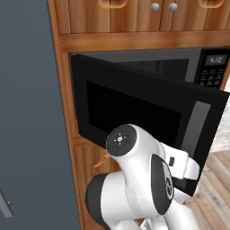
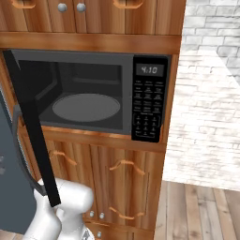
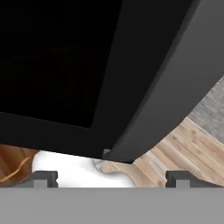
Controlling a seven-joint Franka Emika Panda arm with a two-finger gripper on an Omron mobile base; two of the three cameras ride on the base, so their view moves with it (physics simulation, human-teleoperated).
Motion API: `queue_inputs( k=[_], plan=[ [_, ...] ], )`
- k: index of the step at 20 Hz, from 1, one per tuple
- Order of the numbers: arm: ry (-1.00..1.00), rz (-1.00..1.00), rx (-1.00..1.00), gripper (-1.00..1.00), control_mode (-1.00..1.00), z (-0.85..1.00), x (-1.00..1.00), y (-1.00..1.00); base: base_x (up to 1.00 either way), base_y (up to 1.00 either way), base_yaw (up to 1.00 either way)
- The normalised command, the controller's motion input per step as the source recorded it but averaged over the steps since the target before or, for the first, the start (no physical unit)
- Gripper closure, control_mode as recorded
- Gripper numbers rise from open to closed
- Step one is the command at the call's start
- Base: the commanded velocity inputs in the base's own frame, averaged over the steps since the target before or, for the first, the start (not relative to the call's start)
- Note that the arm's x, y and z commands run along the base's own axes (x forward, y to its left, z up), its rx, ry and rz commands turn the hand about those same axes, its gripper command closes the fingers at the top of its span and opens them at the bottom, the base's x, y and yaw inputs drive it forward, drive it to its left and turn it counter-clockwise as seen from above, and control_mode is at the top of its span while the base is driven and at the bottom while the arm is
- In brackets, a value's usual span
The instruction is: Place the sponge inside the microwave to prepare for sanitizing.
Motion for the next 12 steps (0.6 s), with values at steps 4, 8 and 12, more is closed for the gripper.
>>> queue_inputs(
  k=[4, 8, 12],
  plan=[
    [-0.08, -0.19, 0.00, -1.00, -1.00, 0.00, -0.28, 0.38, 0.00, 0.00, 0.00],
    [-0.14, -0.08, 0.09, -1.00, -1.00, 0.00, -0.76, -0.36, 0.00, 0.00, 0.00],
    [-0.12, 0.02, 0.40, -1.00, -1.00, 0.08, -0.66, -0.90, 0.00, 0.00, 0.00]
  ],
)
